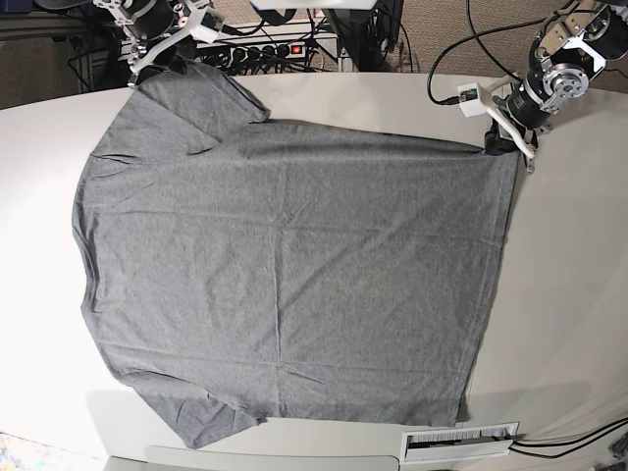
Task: Fold the T-shirt properly
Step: 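Drag the shoulder corners apart with both grippers to smooth the shirt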
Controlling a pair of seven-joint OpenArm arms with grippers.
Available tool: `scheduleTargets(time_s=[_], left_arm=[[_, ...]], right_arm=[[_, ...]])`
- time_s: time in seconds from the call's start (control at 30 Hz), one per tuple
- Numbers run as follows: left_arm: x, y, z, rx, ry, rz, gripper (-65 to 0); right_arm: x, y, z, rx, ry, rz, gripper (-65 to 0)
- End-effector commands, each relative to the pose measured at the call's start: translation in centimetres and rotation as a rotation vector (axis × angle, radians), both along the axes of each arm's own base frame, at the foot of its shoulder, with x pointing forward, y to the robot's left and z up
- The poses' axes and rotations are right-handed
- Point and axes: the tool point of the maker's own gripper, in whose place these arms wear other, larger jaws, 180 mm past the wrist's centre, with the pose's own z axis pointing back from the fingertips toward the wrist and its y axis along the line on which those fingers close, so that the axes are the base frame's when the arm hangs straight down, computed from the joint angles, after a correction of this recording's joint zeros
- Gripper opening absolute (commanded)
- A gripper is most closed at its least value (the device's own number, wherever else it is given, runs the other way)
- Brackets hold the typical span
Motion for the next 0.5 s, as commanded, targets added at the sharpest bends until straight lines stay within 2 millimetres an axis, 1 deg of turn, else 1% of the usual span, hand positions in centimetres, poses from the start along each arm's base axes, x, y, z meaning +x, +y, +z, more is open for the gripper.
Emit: scheduleTargets(time_s=[0.0, 0.1, 0.23, 0.3, 0.47], left_arm=[[-1.8, 1.3, -1.3, 0.053, 0.094, 0.002, -65.0], [-1.9, 1.0, -1.3, 0.037, 0.098, -0.001, -65.0], [-1.9, 0.9, -1.3, 0.035, 0.098, -0.002, -65.0], [-1.9, 0.9, -1.3, 0.035, 0.098, -0.002, -65.0], [-1.9, 0.8, -1.3, 0.029, 0.099, -0.007, -65.0]], right_arm=[[0.4, 0.6, 0.6, 0.025, -0.021, 0.018, -40.3], [0.5, 0.3, 0.2, 0.023, -0.019, 0.017, -40.3], [0.7, -1.5, -1.6, -0.016, 0.003, -0.012, -40.3], [0.9, -2.1, -2.1, -0.032, 0.004, -0.024, -40.3], [2.0, -2.2, -2.3, -0.031, -0.021, -0.049, -40.3]])
